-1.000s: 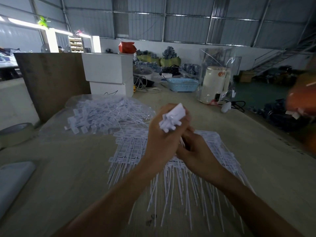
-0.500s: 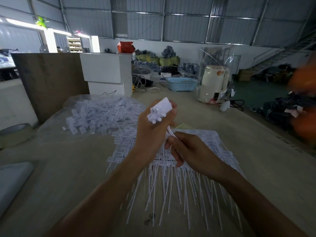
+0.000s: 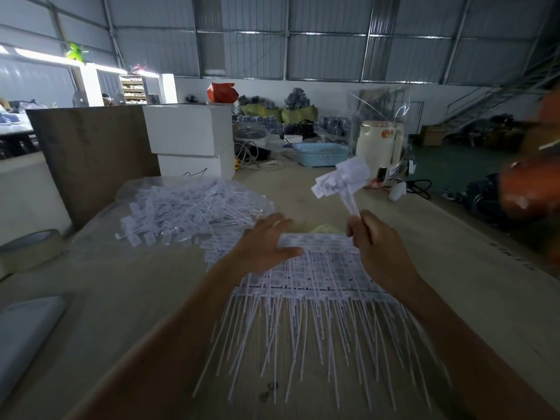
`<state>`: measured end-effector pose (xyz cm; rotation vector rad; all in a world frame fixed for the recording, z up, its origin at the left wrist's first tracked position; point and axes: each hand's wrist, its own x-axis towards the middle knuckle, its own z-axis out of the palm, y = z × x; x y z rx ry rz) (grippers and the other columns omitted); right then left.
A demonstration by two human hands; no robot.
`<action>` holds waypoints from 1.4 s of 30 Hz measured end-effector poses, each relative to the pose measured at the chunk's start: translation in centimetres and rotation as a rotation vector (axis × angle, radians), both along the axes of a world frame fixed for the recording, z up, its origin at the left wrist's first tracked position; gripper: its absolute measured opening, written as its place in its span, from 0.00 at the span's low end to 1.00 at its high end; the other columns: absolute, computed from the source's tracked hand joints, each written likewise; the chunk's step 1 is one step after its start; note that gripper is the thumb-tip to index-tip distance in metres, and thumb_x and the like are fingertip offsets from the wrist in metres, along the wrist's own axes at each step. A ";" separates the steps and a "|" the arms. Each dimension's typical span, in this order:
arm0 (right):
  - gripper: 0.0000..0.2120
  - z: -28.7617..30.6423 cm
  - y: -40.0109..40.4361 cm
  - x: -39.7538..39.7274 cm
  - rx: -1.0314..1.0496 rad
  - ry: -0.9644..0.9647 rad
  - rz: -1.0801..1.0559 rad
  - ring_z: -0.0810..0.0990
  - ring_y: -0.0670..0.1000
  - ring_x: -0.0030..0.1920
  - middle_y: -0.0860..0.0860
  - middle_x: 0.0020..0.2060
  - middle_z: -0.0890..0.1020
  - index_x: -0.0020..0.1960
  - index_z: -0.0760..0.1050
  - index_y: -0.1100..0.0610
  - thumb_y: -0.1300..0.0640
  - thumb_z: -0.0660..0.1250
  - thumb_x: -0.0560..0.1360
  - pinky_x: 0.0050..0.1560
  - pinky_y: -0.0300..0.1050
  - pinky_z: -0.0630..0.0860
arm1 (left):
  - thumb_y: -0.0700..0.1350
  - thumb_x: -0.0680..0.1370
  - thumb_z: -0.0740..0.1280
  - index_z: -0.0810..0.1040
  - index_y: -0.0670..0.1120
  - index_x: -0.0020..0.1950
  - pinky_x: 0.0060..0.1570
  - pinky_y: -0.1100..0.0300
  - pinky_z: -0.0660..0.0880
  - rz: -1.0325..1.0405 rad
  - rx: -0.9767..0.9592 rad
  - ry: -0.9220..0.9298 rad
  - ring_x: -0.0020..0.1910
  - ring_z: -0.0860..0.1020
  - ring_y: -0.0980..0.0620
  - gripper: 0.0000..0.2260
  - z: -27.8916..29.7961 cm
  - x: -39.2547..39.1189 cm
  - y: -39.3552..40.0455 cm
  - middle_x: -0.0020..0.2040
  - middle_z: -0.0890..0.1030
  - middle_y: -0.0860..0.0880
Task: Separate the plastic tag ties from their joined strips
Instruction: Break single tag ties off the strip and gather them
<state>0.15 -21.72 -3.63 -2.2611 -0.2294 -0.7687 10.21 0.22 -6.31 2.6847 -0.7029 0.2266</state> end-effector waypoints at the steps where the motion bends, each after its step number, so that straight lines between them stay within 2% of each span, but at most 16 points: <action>1: 0.15 -0.3 0.1 0.1 -0.011 0.008 0.002 0.74 0.55 0.31 0.55 0.30 0.75 0.40 0.70 0.55 0.53 0.55 0.84 0.37 0.53 0.69 | 0.70 0.73 0.64 0.55 0.56 0.79 0.74 0.42 0.57 -0.019 0.051 0.035 0.79 0.53 0.47 0.39 0.2 0.9 -0.6 0.80 0.53 0.53; 3: 0.15 -0.9 0.5 0.3 -0.025 0.025 0.017 0.74 0.54 0.30 0.56 0.30 0.75 0.39 0.69 0.51 0.54 0.55 0.84 0.37 0.52 0.69 | 0.71 0.72 0.65 0.55 0.56 0.80 0.74 0.43 0.58 -0.021 0.186 0.085 0.78 0.55 0.45 0.42 0.6 2.4 -1.7 0.81 0.52 0.52; 6: 0.15 -2.0 0.8 0.5 -0.069 0.064 0.058 0.69 0.46 0.27 0.48 0.27 0.72 0.39 0.68 0.49 0.56 0.56 0.85 0.34 0.47 0.65 | 0.72 0.71 0.65 0.57 0.54 0.80 0.73 0.54 0.56 -0.017 0.374 0.268 0.77 0.58 0.48 0.43 1.3 4.0 -2.9 0.80 0.56 0.49; 9: 0.14 -2.7 0.8 0.6 -0.135 0.115 0.126 0.67 0.45 0.26 0.47 0.27 0.70 0.41 0.68 0.50 0.56 0.55 0.85 0.34 0.46 0.64 | 0.73 0.67 0.68 0.57 0.52 0.80 0.73 0.57 0.55 -0.004 0.358 0.425 0.77 0.58 0.50 0.47 1.4 5.3 -2.9 0.80 0.57 0.51; 11: 0.13 -2.7 0.8 0.6 -0.148 0.129 0.153 0.67 0.47 0.26 0.48 0.27 0.71 0.42 0.70 0.51 0.55 0.55 0.85 0.32 0.47 0.65 | 0.77 0.63 0.67 0.54 0.55 0.80 0.75 0.55 0.55 0.034 0.382 0.473 0.78 0.56 0.49 0.53 1.5 5.7 -2.7 0.80 0.55 0.52; 13: 0.14 -2.5 1.0 0.5 -0.146 0.110 0.163 0.67 0.47 0.26 0.48 0.27 0.71 0.41 0.70 0.51 0.55 0.55 0.85 0.31 0.45 0.64 | 0.80 0.56 0.66 0.55 0.58 0.79 0.75 0.52 0.57 0.036 0.375 0.469 0.77 0.58 0.47 0.56 1.4 5.8 -2.5 0.80 0.57 0.51; 15: 0.15 -2.3 1.1 0.4 -0.115 0.087 0.170 0.68 0.45 0.26 0.47 0.28 0.71 0.39 0.69 0.48 0.56 0.56 0.85 0.30 0.40 0.63 | 0.77 0.55 0.71 0.65 0.58 0.74 0.72 0.51 0.63 0.000 0.206 0.418 0.73 0.65 0.47 0.51 0.5 6.0 -2.0 0.75 0.65 0.51; 17: 0.17 -2.2 1.2 0.5 -0.058 0.070 0.180 0.71 0.42 0.27 0.45 0.27 0.70 0.38 0.68 0.46 0.58 0.56 0.85 0.31 0.36 0.63 | 0.75 0.56 0.73 0.70 0.58 0.66 0.67 0.51 0.66 -0.006 0.058 0.322 0.67 0.70 0.50 0.43 -0.7 6.0 -1.5 0.68 0.72 0.53; 19: 0.18 -2.0 1.3 0.5 -0.024 0.059 0.181 0.71 0.42 0.28 0.45 0.27 0.70 0.37 0.68 0.47 0.59 0.56 0.85 0.32 0.35 0.63 | 0.77 0.57 0.71 0.71 0.58 0.66 0.64 0.50 0.65 0.024 0.081 0.232 0.66 0.70 0.49 0.43 -1.4 5.9 -1.4 0.66 0.73 0.52; 22: 0.17 -2.1 1.2 0.7 0.006 0.055 0.184 0.70 0.43 0.27 0.45 0.26 0.69 0.37 0.69 0.48 0.58 0.56 0.85 0.31 0.36 0.63 | 0.78 0.58 0.69 0.70 0.54 0.69 0.66 0.45 0.61 0.068 0.171 0.205 0.68 0.68 0.45 0.47 -1.2 6.0 -1.7 0.68 0.72 0.49; 26: 0.16 -2.2 0.8 1.0 0.065 0.071 0.176 0.69 0.43 0.26 0.44 0.25 0.69 0.38 0.71 0.49 0.56 0.57 0.85 0.31 0.35 0.63 | 0.75 0.58 0.72 0.65 0.51 0.67 0.66 0.43 0.59 0.060 0.061 0.237 0.69 0.66 0.42 0.47 -1.0 5.8 -1.4 0.69 0.71 0.46; 30: 0.16 -2.4 0.9 1.3 0.098 0.120 0.208 0.67 0.43 0.25 0.43 0.24 0.71 0.39 0.71 0.51 0.55 0.56 0.85 0.31 0.35 0.62 | 0.78 0.57 0.69 0.66 0.53 0.63 0.64 0.43 0.66 0.026 -0.007 0.167 0.65 0.71 0.44 0.44 -1.6 5.2 -1.3 0.64 0.76 0.48; 33: 0.16 -2.3 1.5 1.2 0.099 0.140 0.230 0.66 0.43 0.24 0.41 0.23 0.72 0.39 0.71 0.51 0.54 0.56 0.85 0.31 0.38 0.63 | 0.81 0.55 0.66 0.67 0.53 0.64 0.60 0.46 0.69 0.015 -0.009 0.122 0.62 0.73 0.45 0.47 -1.8 4.8 -1.2 0.63 0.77 0.48; 36: 0.16 -1.8 1.8 1.2 0.139 0.130 0.243 0.67 0.42 0.23 0.41 0.22 0.71 0.40 0.71 0.54 0.55 0.55 0.85 0.31 0.40 0.62 | 0.81 0.55 0.64 0.66 0.53 0.63 0.56 0.48 0.66 0.007 -0.013 -0.003 0.60 0.73 0.45 0.46 -1.8 4.6 -1.1 0.61 0.77 0.47; 42: 0.17 0.1 2.1 1.4 0.307 0.115 0.301 0.62 0.41 0.22 0.44 0.22 0.68 0.41 0.72 0.57 0.55 0.54 0.86 0.23 0.34 0.60 | 0.83 0.59 0.56 0.63 0.49 0.68 0.56 0.46 0.64 0.041 0.050 -0.398 0.58 0.70 0.44 0.50 -2.2 4.4 -0.9 0.61 0.75 0.45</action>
